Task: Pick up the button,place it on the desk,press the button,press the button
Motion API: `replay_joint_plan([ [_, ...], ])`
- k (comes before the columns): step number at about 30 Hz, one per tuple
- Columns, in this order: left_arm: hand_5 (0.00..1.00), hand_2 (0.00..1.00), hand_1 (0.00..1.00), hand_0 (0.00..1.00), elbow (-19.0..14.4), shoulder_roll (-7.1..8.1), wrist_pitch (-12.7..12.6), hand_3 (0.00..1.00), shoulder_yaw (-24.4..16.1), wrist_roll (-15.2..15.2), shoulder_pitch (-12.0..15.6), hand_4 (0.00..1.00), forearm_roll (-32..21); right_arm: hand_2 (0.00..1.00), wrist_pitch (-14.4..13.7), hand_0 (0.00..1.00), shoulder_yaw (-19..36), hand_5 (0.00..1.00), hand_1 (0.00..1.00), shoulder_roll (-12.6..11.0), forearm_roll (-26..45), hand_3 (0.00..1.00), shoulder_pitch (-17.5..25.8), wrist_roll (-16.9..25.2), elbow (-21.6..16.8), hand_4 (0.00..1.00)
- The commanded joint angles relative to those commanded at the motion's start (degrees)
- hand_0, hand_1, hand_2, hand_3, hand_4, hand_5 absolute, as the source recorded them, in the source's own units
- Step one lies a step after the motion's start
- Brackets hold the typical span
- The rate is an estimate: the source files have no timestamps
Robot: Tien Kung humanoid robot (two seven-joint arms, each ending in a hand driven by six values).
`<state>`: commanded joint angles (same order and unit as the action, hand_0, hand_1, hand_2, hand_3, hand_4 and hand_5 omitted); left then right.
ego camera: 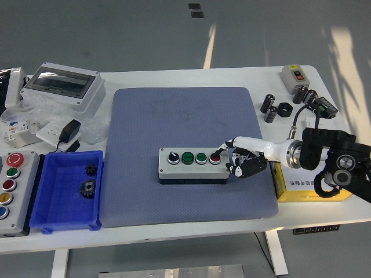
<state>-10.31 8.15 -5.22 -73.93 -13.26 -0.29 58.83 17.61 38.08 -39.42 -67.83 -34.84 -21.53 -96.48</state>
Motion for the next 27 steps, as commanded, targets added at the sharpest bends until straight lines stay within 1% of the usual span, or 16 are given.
replay_joint_plan([
  [3, 0.195, 0.551, 0.576, 0.623, 0.0, -0.01, 0.0, 0.608, 0.0, 0.0, 0.1, 0.625, 0.0, 0.264, 1.0, 0.002, 3.7, 0.009, 0.157, -0.2, 3.1, 0.783, 1.0, 1.1, -0.4, 0.303],
  [7, 0.195, 0.551, 0.576, 0.623, 0.0, -0.01, 0.0, 0.608, 0.0, 0.0, 0.1, 0.625, 0.0, 0.264, 1.7, 0.002, 8.2, 0.009, 0.157, 0.1, 4.7, 0.783, 3.0, 0.4, 1.3, 0.303],
  [8, 0.195, 0.551, 0.576, 0.623, 0.0, -0.01, 0.0, 0.608, 0.0, 0.0, 0.1, 0.625, -0.1, 0.264, 1.5, 0.002, 9.4, 0.009, 0.157, 0.4, 4.9, 0.783, 3.7, 0.3, 2.2, 0.303],
  [11, 0.196, 0.551, 0.576, 0.623, 0.0, 0.03, 0.0, 0.608, 0.0, 0.0, 0.1, 0.626, 0.0, 0.263, -2.0, 0.002, 13.1, 0.010, 0.156, 1.8, 4.1, 0.776, 5.9, 2.0, 5.7, 0.306],
  [14, 0.196, 0.551, 0.576, 0.623, 0.0, 0.01, 0.0, 0.608, -0.1, 0.0, 0.2, 0.626, 0.1, 0.263, -8.0, 0.002, 16.6, 0.010, 0.156, 5.1, 1.5, 0.776, 9.1, 6.1, 9.3, 0.306],
  [15, 0.196, 0.551, 0.577, 0.623, 0.0, -0.06, 0.0, 0.609, -0.1, -0.1, 0.2, 0.626, 0.2, 0.269, -10.4, 0.002, 18.0, 0.029, 0.163, 6.4, 1.1, 0.766, 10.3, 7.8, 10.5, 0.324],
  [17, 0.196, 0.551, 0.577, 0.623, 0.0, -0.25, 0.0, 0.609, -0.1, -0.1, 0.4, 0.626, 0.1, 0.269, -14.8, 0.002, 20.7, 0.029, 0.163, 9.0, -0.7, 0.766, 12.5, 11.3, 12.7, 0.324],
  [19, 0.196, 0.551, 0.577, 0.623, 0.0, -0.50, 0.0, 0.609, -0.1, -0.1, 0.5, 0.626, 0.2, 0.269, -18.6, 0.002, 23.1, 0.029, 0.163, 11.4, -2.3, 0.766, 14.4, 14.6, 14.0, 0.324],
  [20, 0.196, 0.551, 0.577, 0.623, 0.0, -0.66, 0.0, 0.609, -0.1, -0.1, 0.6, 0.626, 0.1, 0.269, -21.0, 0.002, 24.7, 0.029, 0.163, 13.0, -2.9, 0.766, 15.7, 16.8, 14.7, 0.324],
  [21, 0.196, 0.551, 0.577, 0.623, 0.0, -0.76, 0.0, 0.609, -0.1, -0.1, 0.7, 0.626, 0.1, 0.580, -23.4, 0.155, 26.0, 0.232, 0.391, 14.4, -3.2, 0.792, 16.5, 18.7, 15.0, 0.561],
  [23, 0.196, 0.551, 0.577, 0.623, 0.0, -0.87, 0.0, 0.609, -0.1, -0.1, 0.7, 0.626, 0.2, 0.580, -27.5, 0.155, 28.0, 0.232, 0.391, 16.9, -2.8, 0.792, 17.8, 22.2, 15.7, 0.561],
  [26, 0.196, 0.551, 0.577, 0.623, 0.0, -1.05, 0.0, 0.609, -0.3, 0.0, 0.8, 0.626, 0.4, 0.580, -32.7, 0.155, 29.1, 0.232, 0.391, 20.6, 0.8, 0.792, 20.3, 27.7, 17.2, 0.561],
  [27, 0.196, 0.550, 0.577, 0.623, 0.0, -1.13, 0.0, 0.609, -0.3, 0.0, 0.8, 0.626, 0.4, 0.702, -34.1, 0.536, 29.2, 0.280, 0.657, 21.6, 1.9, 0.774, 20.9, 29.4, 17.5, 0.623],
])
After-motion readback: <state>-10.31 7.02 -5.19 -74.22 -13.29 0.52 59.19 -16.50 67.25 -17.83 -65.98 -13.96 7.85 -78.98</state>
